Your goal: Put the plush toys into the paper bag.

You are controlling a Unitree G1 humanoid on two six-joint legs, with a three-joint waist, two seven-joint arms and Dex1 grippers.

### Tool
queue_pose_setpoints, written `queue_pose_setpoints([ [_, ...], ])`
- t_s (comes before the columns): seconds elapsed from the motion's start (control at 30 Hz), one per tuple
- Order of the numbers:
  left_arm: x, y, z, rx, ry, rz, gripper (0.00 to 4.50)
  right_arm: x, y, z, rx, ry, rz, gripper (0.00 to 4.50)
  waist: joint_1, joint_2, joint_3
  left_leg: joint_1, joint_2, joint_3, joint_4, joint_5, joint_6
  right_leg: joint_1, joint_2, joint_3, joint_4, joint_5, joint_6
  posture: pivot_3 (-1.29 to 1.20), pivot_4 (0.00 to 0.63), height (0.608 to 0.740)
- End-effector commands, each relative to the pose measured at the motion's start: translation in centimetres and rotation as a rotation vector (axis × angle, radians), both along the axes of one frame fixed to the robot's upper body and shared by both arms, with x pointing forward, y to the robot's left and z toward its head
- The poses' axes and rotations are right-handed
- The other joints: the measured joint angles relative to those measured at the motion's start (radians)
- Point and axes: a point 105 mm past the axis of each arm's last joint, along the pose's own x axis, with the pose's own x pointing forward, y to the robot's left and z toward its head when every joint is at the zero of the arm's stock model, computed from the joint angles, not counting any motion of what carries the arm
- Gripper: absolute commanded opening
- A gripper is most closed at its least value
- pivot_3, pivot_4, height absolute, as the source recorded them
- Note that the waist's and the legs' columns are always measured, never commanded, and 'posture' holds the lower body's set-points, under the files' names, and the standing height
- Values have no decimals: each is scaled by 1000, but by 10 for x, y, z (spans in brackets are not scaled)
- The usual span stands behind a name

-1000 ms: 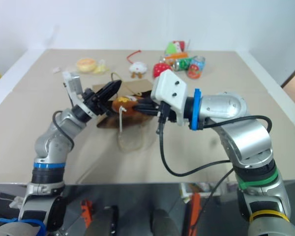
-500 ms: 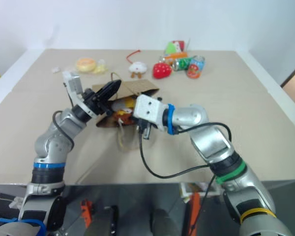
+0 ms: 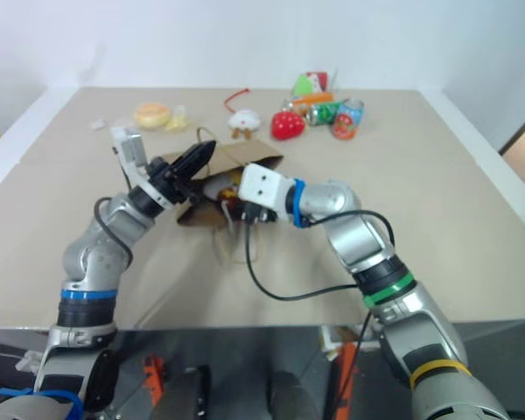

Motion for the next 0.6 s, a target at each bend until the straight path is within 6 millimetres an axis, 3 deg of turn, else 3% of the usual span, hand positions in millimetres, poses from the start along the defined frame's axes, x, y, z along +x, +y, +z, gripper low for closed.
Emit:
queue_pose_setpoints([
  [0.03, -7, 2, 18, -22, -70, 4, 0, -3, -7, 24, 60, -25, -1, 4123, 0, 0, 0, 0, 0, 0, 0, 0, 0, 0, 0, 0, 0, 0, 0, 0, 150, 740],
  [0.13, -7, 2, 18, -23, -68, 4, 0, -14, -13, 45, 142, -3, 24, 4123, 0, 0, 0, 0, 0, 0, 0, 0, 0, 0, 0, 0, 0, 0, 0, 0, 150, 740],
  [0.23, -7, 2, 18, -29, -58, 5, 0, -42, -22, 68, 208, 39, 101, 4123, 1, 0, 0, 0, 0, 0, 0, 0, 0, 0, 0, 0, 0, 0, 0, 0, 150, 740],
  [0.3, -5, 4, 18, -36, -49, 8, 0, -59, -30, 71, 210, 65, 124, 4123, 2, 0, 0, -1, 0, -1, 0, 0, 0, 0, 0, -1, 0, 0, 1, 0, 150, 740],
  [0.4, -2, 7, 19, -60, -23, 18, 0, -68, -50, 63, 141, 45, 70, 4123, 4, 0, 0, -1, 0, -1, 0, 0, 0, 1, 0, -1, 0, -1, 1, 0, 150, 740],
  [0.6, 5, 12, 18, -70, 22, 36, 0, -64, -87, 24, -127, -100, -69, 4123, 0, 0, 0, 0, -1, 1, 1, 0, 0, 0, -1, 0, 0, 0, 1, 0, 150, 740],
])
